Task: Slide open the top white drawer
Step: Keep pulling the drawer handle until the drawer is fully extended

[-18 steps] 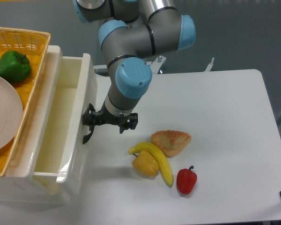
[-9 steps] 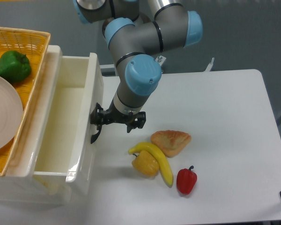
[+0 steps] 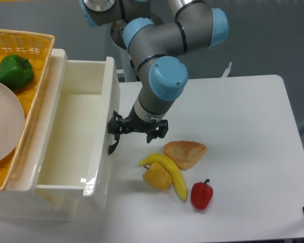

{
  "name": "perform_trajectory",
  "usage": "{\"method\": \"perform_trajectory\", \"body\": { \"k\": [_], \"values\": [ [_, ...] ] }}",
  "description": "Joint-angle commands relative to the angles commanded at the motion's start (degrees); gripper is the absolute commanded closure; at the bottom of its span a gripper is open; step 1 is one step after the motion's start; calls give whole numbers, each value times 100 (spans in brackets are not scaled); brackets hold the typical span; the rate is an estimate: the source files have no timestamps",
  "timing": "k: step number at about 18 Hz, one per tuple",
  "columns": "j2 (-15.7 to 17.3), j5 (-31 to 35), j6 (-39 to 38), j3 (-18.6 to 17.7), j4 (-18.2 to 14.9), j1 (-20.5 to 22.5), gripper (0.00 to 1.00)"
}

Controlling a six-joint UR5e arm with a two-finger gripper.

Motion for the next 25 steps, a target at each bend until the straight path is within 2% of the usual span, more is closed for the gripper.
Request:
{"method": "perform_trajectory", "body": {
  "k": [10,25],
  "values": [
    [9,-9,9,17,0,176,0],
    [-44,-18,9,17,0,185,0]
  ]
}}
